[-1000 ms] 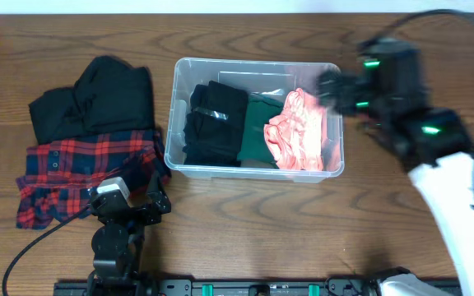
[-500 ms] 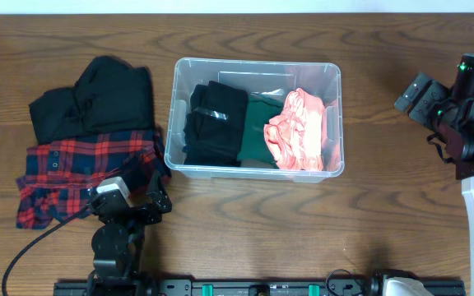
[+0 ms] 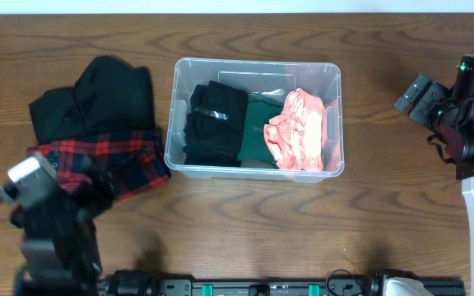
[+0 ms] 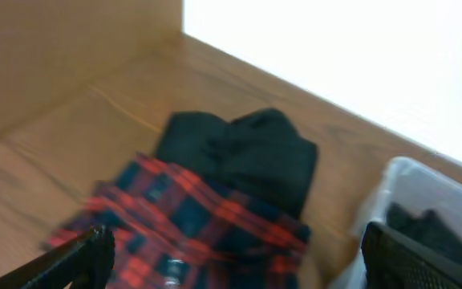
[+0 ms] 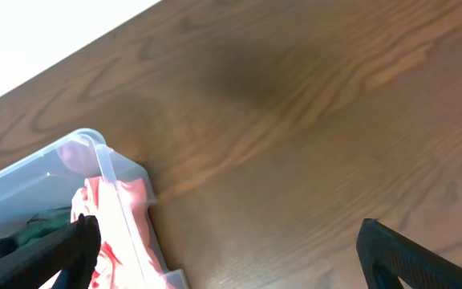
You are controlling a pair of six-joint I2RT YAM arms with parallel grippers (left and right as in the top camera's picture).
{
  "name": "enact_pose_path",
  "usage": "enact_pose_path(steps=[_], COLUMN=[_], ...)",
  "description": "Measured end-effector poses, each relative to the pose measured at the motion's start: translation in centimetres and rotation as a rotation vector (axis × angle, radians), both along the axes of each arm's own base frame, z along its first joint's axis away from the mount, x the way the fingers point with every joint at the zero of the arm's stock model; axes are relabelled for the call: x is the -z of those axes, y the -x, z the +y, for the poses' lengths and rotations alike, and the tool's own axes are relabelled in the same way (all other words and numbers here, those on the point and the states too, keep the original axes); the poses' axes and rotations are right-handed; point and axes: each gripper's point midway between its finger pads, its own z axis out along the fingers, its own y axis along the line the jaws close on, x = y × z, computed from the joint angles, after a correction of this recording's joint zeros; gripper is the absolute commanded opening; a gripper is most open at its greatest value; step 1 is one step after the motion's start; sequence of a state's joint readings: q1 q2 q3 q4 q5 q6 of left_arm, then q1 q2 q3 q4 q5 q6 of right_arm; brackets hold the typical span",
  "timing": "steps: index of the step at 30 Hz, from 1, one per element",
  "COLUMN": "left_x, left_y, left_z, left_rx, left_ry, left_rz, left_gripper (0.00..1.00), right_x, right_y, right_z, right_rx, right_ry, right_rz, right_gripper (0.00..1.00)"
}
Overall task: Pack container
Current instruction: 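Reach the left gripper to the red plaid shirt and grasp it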
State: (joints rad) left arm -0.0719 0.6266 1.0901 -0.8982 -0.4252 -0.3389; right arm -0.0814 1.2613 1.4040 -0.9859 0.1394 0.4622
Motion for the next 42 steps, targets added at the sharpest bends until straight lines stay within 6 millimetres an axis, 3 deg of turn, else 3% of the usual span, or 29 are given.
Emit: enact_pose_path(steps=[3,6,14,21,28,30,34,42], left_x=[0.2,1.8,6.3,13.9,20.6,22.1,24.9,28.8], left_y=[-0.4,0.0,2.2,2.5,2.3,1.6,0.0,-2.6], left_z=[0.4,1.4,7.3,11.9,14.0,14.7,15.8,15.4], left_rx=[-0.019,-0.093,-0.475,-0.631,-0.59,-0.549,-0.443,-0.24], left_ry=[-0.032,-0.022,0.189,0.613,0.962,1.022,1.077,1.15], left_rz=[0.103,0.2,0.354,0.52,0.605,0.593,0.573,0.557], left_gripper=[0.98,0.98,0.98,0.98,1.0,0.95,0.92,0.92], right_x=[0.0,0.0,0.0,0.0,0.0,0.0,0.0,0.0], right_y=[0.0,0.0,0.0,0.0,0.0,0.0,0.0,0.0], right_z=[0.0,0.0,0.0,0.0,0.0,0.0,0.0,0.0], right_rx=[-0.001,0.0,0.0,0.0,-0.001,0.0,0.0,-0.001], right_ry=[0.0,0.0,0.0,0.0,0.0,0.0,0.0,0.0], right_rz=[0.0,0.0,0.0,0.0,0.001,0.0,0.001,0.0], right_gripper=[0.99,0.99,0.99,0.99,0.99,0.99,0.99,0.99])
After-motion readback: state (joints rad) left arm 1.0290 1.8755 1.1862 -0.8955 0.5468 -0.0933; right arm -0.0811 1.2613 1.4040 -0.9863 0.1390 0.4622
